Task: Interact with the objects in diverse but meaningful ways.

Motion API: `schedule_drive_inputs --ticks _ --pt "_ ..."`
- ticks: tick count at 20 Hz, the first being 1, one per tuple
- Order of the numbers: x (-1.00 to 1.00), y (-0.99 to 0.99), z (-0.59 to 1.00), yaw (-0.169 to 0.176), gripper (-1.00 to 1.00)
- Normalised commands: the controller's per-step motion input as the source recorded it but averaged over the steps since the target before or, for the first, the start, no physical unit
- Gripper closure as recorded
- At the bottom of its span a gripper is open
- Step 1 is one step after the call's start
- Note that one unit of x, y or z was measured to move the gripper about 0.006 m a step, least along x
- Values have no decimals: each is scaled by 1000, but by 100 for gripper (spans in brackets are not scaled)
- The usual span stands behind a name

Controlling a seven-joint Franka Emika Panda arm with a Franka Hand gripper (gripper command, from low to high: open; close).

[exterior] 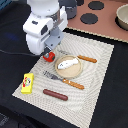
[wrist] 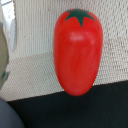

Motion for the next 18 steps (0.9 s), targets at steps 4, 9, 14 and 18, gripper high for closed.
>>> schedule_drive_inputs --ticks 4,9,14,18 --pt "2 10 -195 87 -100" --pt "0 -19 -233 61 -100" --pt "57 -125 -219 35 -100" --pt "34 -137 -236 27 -100"
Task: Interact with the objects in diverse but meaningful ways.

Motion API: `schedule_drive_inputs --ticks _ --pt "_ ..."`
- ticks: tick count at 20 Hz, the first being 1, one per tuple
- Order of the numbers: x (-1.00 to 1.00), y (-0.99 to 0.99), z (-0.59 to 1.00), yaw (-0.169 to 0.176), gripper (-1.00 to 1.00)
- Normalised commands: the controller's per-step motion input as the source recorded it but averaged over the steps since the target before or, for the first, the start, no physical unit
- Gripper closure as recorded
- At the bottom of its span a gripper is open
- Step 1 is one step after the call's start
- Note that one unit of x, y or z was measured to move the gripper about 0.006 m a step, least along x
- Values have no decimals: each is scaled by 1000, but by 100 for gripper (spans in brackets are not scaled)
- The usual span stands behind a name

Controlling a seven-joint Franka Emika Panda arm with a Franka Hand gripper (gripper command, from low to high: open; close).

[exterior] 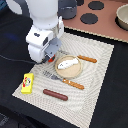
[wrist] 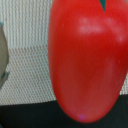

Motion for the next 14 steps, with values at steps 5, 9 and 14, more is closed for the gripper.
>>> schedule_drive_inputs --ticks 5,9,14 --pt "5 -159 -209 20 100" --pt "306 -47 247 2 100" --pt "213 -73 243 0 100"
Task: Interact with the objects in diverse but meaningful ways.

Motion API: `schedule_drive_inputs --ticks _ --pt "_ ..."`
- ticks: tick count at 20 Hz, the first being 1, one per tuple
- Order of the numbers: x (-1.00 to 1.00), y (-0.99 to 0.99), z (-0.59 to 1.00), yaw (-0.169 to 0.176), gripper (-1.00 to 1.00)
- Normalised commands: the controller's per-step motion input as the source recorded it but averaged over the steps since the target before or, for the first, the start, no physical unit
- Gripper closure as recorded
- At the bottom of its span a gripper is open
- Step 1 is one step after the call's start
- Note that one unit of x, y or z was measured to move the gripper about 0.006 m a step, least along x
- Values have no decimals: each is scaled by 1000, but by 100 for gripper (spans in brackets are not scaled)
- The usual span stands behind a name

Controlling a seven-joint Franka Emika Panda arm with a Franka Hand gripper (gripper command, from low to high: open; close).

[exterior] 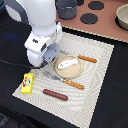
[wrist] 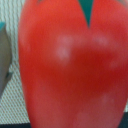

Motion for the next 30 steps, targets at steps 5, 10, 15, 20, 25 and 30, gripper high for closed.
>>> schedule_drive_inputs --ticks 5,10,15,20,25,30 --pt "98 -110 59 3 100" --pt "152 -13 49 0 100" --pt "31 126 937 29 100" --pt "248 322 994 1 100" --pt "625 413 863 0 100" --pt "763 573 511 0 100"
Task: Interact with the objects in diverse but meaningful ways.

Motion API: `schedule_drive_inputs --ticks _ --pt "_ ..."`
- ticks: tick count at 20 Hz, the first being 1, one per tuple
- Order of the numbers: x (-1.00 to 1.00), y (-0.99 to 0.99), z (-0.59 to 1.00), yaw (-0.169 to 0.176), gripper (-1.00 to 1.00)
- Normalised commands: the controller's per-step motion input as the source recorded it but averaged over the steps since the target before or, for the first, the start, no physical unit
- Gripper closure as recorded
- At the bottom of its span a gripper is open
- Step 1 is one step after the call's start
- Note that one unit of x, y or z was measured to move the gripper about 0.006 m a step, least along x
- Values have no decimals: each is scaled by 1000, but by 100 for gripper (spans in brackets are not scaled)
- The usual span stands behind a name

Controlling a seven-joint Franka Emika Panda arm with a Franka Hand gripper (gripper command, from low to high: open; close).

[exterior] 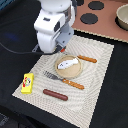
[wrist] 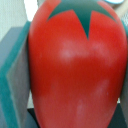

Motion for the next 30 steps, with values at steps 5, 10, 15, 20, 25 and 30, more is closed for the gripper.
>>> schedule_drive_inputs --ticks 5,10,15,20,25,30 --pt "607 513 53 0 100" --pt "586 541 -30 0 100" --pt "569 582 -79 0 100" --pt "512 587 -124 0 100" --pt "400 476 -212 0 100" --pt "277 291 -160 0 100"
